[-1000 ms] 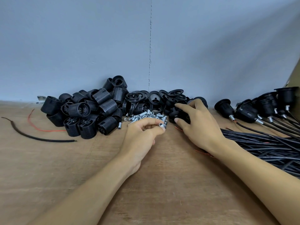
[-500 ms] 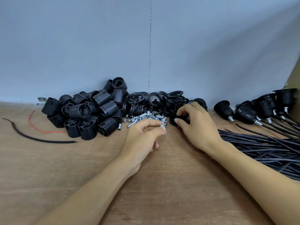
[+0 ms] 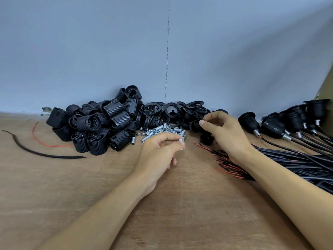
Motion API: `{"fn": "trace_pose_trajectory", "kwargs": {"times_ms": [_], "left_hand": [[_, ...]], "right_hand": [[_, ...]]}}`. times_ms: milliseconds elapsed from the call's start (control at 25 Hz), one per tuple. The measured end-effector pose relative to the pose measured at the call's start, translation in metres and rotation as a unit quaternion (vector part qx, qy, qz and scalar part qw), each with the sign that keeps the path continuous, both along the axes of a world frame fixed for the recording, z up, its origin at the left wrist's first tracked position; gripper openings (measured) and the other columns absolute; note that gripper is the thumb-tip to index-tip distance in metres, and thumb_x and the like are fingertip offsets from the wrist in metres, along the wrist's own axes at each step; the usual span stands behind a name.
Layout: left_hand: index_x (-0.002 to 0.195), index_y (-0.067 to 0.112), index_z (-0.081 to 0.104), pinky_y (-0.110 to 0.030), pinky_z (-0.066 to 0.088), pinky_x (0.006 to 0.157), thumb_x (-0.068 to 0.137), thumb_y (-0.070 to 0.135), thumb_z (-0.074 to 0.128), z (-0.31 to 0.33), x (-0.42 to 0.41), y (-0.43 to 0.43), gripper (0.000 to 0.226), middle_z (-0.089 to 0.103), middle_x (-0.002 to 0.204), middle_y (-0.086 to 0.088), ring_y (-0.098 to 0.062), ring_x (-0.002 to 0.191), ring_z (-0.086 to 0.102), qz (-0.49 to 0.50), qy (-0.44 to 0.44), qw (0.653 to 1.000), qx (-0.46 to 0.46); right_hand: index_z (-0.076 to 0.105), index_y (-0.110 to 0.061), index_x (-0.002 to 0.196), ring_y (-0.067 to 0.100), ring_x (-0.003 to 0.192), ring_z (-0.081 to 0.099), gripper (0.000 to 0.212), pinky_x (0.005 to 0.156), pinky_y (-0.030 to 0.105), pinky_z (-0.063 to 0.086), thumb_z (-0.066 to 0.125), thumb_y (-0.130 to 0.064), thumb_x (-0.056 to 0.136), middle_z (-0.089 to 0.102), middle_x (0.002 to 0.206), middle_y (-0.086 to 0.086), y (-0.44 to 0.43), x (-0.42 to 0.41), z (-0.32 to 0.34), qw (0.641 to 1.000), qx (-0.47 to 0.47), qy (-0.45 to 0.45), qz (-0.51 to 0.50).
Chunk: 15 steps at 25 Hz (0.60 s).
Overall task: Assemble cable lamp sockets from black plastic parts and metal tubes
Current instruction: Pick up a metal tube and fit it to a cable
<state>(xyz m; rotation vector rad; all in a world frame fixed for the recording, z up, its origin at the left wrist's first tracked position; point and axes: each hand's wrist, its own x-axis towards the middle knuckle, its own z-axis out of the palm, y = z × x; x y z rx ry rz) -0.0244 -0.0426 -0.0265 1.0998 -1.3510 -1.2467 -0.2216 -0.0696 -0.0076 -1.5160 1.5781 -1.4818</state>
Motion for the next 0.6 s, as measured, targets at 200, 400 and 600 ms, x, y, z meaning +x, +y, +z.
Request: {"fn": "trace_pose_trajectory", "kwargs": {"times_ms": [200,400,600], "left_hand": [[0.093,0.024,0.076,-0.017,0.041,0.045,0.087,0.017,0.075,-0.0005,-0.0002,-0.0003,0.009,0.078,0.088,0.006,-0.008,0.048,0.054,-0.001,-0.002,1.0,0.002],[0.09,0.026,0.077,-0.017,0.041,0.045,0.087,0.018,0.075,-0.0005,-0.0001,-0.0006,0.008,0.078,0.087,0.007,-0.008,0.047,0.054,0.001,-0.005,1.0,0.0],[0.09,0.028,0.077,-0.017,0.041,0.045,0.088,0.021,0.074,-0.0012,0.0001,-0.0014,0.008,0.077,0.086,0.008,-0.008,0.049,0.055,0.003,-0.01,1.0,-0.002]], "right_hand": [[0.067,-0.025,0.091,-0.004,0.063,0.057,0.006,0.061,0.014,0.041,0.071,-0.029,0.092,0.072,0.078,-0.007,0.002,0.0019,-0.0019,0.999,0.023,0.036,0.006],[0.063,-0.013,0.095,0.007,0.048,0.051,0.008,0.045,0.017,0.039,0.069,-0.018,0.094,0.06,0.057,-0.011,0.0001,0.0014,0.0027,0.995,0.015,-0.096,0.014],[0.061,-0.012,0.1,0.013,0.045,0.052,0.007,0.04,0.023,0.041,0.067,-0.014,0.096,0.063,0.071,-0.001,0.0011,0.0011,0.0054,0.992,0.0,-0.125,0.025]]}}
